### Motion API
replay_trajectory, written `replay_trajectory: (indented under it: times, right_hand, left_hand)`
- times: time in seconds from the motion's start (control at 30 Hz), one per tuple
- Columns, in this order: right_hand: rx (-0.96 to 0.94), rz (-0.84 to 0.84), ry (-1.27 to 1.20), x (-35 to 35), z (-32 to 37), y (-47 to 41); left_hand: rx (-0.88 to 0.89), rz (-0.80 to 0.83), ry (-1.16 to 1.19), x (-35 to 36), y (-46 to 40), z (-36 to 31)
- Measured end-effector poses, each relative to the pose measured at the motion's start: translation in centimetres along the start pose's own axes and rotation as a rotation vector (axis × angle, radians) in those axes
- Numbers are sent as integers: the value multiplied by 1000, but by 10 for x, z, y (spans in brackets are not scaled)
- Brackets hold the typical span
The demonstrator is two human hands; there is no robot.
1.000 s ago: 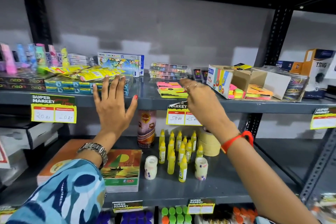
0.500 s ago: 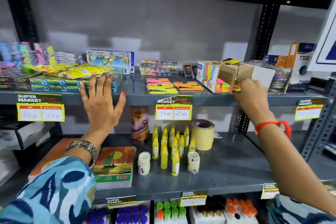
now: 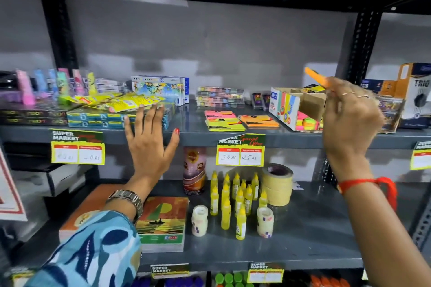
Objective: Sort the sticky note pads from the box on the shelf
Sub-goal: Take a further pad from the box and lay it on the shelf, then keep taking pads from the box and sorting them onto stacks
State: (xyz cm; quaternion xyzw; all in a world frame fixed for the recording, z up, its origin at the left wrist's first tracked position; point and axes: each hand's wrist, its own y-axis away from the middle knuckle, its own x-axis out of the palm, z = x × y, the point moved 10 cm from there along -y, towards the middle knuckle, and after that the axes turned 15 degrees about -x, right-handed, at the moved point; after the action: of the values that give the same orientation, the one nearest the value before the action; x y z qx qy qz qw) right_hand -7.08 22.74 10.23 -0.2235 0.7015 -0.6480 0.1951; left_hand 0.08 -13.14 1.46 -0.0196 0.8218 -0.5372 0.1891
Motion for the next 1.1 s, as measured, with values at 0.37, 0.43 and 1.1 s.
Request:
replay_trajectory:
  times: [0.37, 0.43, 1.1]
  right_hand:
    - [-217, 708, -110, 119, 76, 35]
    - [-157, 814, -190, 128, 71, 42]
    - [-78, 840, 251, 72, -42, 62]
  left_hand:
    - [11, -27, 8, 0, 1, 0]
    - [8, -38, 9, 0, 1, 0]
    - [20, -31, 15, 0, 2, 2]
